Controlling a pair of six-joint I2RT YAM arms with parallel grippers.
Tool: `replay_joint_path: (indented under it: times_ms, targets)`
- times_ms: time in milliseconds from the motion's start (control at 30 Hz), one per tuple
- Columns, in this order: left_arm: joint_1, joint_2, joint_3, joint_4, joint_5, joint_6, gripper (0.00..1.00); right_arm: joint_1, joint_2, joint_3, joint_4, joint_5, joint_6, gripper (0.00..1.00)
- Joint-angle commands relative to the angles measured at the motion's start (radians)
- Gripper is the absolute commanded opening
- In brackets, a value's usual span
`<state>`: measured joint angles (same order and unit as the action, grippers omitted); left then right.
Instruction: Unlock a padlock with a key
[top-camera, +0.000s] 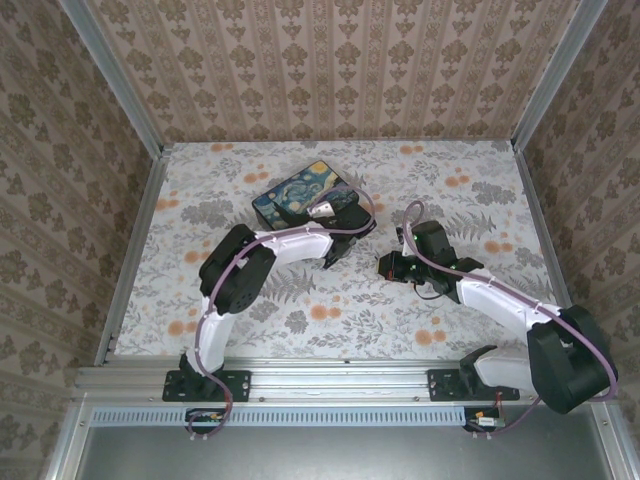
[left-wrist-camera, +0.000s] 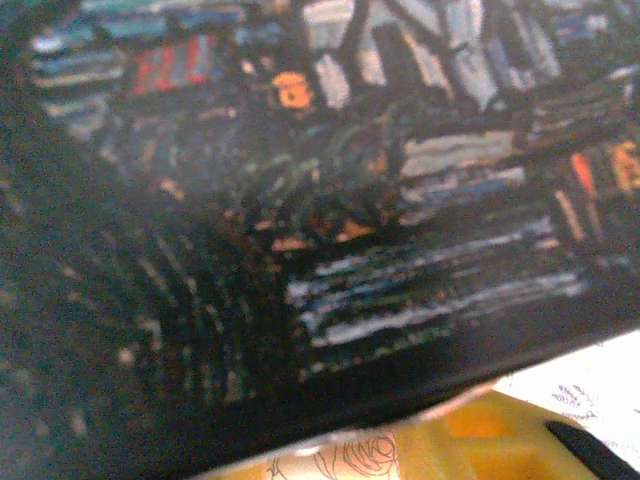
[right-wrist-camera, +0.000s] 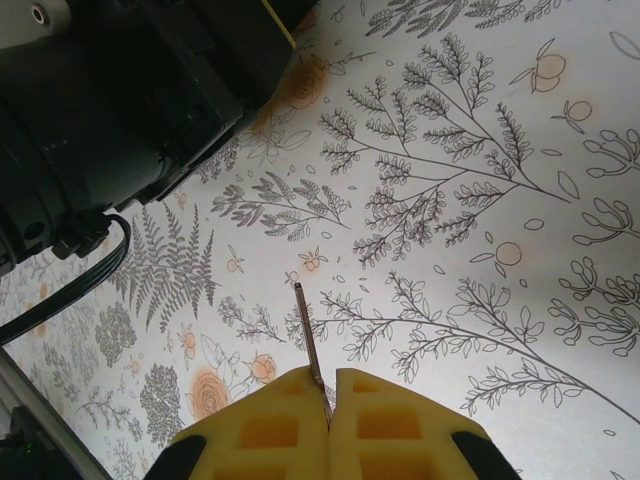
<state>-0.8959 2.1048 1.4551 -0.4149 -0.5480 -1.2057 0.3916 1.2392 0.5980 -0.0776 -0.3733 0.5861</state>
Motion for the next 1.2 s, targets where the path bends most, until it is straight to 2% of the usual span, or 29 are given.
replay_joint_path:
  times_ms: [0,200,400,600,667,867,933,1033,1167]
  targets:
    - [0.021,-0.066,-0.040,0.011,0.065,0.079,0.31,0.010,0.005,0.001,0.021,-0.021,-0.002,0.00]
    - [0.035,-0.124,-0.084,0.012,0.157,0.126,0.27,0.016,-0.004,-0.002,0.002,-0.015,-0.011,0.00]
    - [0.078,-0.172,-0.125,0.028,0.353,0.151,0.24,0.034,0.015,0.000,0.006,-0.050,-0.033,0.00]
    - [0.119,-0.229,-0.137,0.011,0.526,0.158,0.23,0.077,0.032,-0.026,0.082,-0.081,-0.022,0.00]
    - [0.127,-0.249,-0.130,-0.015,0.559,0.175,0.24,0.082,0.035,-0.031,0.090,-0.084,-0.019,0.00]
    - [0.125,-0.307,-0.151,-0.074,0.568,0.225,0.36,0.082,0.019,-0.039,0.068,-0.043,-0.020,0.00]
    - [0.117,-0.321,-0.200,-0.028,0.568,0.225,0.38,0.081,0.019,-0.036,0.060,-0.028,-0.019,0.00]
    - [0.101,-0.327,-0.277,0.125,0.582,0.296,0.46,0.074,0.025,-0.029,0.051,-0.018,-0.020,0.00]
    - [0.083,-0.299,-0.291,0.157,0.467,0.360,0.66,0.066,0.033,-0.003,0.014,-0.015,-0.035,0.00]
